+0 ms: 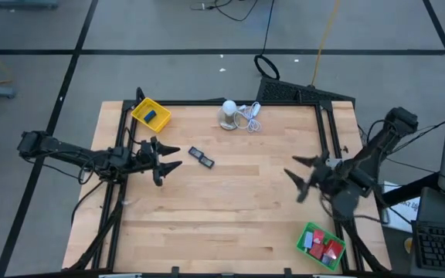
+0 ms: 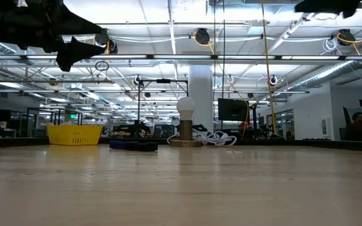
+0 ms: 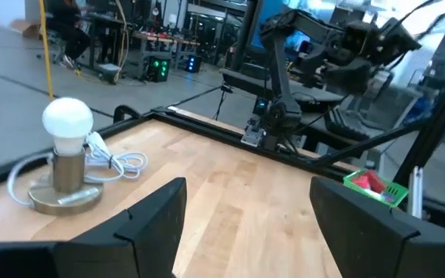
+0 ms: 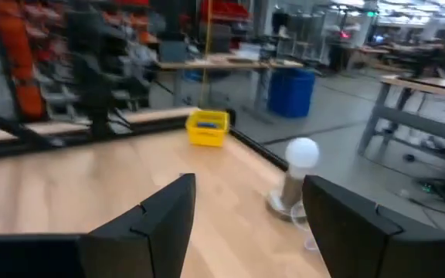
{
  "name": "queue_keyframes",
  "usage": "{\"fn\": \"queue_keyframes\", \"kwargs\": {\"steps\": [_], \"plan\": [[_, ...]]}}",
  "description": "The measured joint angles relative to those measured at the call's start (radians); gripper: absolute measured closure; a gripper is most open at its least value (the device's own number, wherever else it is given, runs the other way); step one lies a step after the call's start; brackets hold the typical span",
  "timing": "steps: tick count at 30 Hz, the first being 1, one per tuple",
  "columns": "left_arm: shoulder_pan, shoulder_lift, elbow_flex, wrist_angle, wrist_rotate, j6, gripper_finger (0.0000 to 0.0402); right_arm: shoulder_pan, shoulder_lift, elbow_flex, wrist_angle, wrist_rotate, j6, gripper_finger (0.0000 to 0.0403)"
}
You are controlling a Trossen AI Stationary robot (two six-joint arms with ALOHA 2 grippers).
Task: Pick & Place Office items
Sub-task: Put the dark blue digital clock into the yellow bin
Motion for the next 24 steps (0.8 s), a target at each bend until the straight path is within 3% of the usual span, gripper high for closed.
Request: {"fn": "queue_keyframes", "kwargs": {"steps": [4,6,11,15,20,24], "plan": [[0.0,0.0,0.0,0.0,-0.026,-0.107,0.0128,-0.185,0.011,-0.003,0.034,-0.252,-0.061,0.0177],[0.0,0.001,0.0,-0.001,-0.065,-0.127,0.0128,-0.274,0.032,-0.039,0.155,-0.397,-0.134,0.0176],[0.001,0.0,0.0,-0.003,-0.132,-0.126,0.0128,-0.487,0.099,-0.219,0.745,-0.815,-0.366,0.018],[0.007,0.001,0.0,-0.017,-0.133,-0.164,0.0128,-0.666,0.16,-0.33,1.098,-1.136,-0.392,0.0188],[0.072,0.022,0.085,-0.28,-0.055,-0.343,0.0128,-0.855,0.201,-0.369,1.184,-1.272,-0.334,0.0197],[0.132,0.119,0.199,-0.529,0.023,-0.396,0.0128,-0.948,0.241,-0.369,1.196,-1.34,-0.306,0.02]]}}
